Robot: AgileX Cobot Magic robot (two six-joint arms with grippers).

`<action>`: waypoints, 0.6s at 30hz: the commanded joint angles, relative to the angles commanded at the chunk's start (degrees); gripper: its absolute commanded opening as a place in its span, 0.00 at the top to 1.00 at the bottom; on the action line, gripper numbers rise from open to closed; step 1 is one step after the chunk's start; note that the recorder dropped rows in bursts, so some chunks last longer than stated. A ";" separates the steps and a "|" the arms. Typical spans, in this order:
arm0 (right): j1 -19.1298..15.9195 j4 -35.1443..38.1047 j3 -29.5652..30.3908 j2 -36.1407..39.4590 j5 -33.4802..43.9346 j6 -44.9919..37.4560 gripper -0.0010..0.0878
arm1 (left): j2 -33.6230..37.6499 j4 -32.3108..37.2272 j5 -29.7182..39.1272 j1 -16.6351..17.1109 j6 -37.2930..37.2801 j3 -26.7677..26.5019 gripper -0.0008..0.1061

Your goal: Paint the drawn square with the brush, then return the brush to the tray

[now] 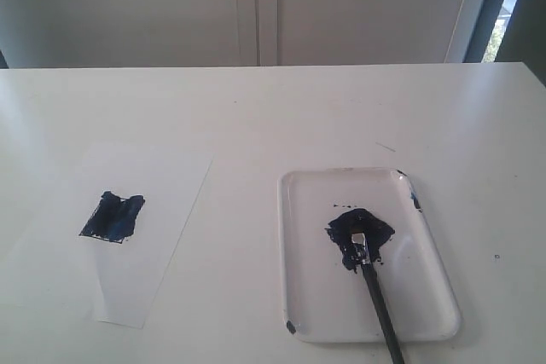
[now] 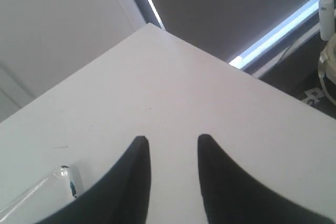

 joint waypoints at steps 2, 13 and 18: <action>0.00 -7.19 0.00 0.00 -11.31 -1.94 0.65 | 0.00 -2.67 -14.09 0.00 13.45 0.00 0.99; 0.08 -9.51 4.46 0.00 -10.75 -9.45 0.65 | 0.00 5.29 -21.84 0.00 33.56 5.90 0.99; 0.08 -4.66 12.66 0.00 -10.61 -9.34 0.65 | 0.00 3.80 -26.11 0.00 33.00 7.82 0.99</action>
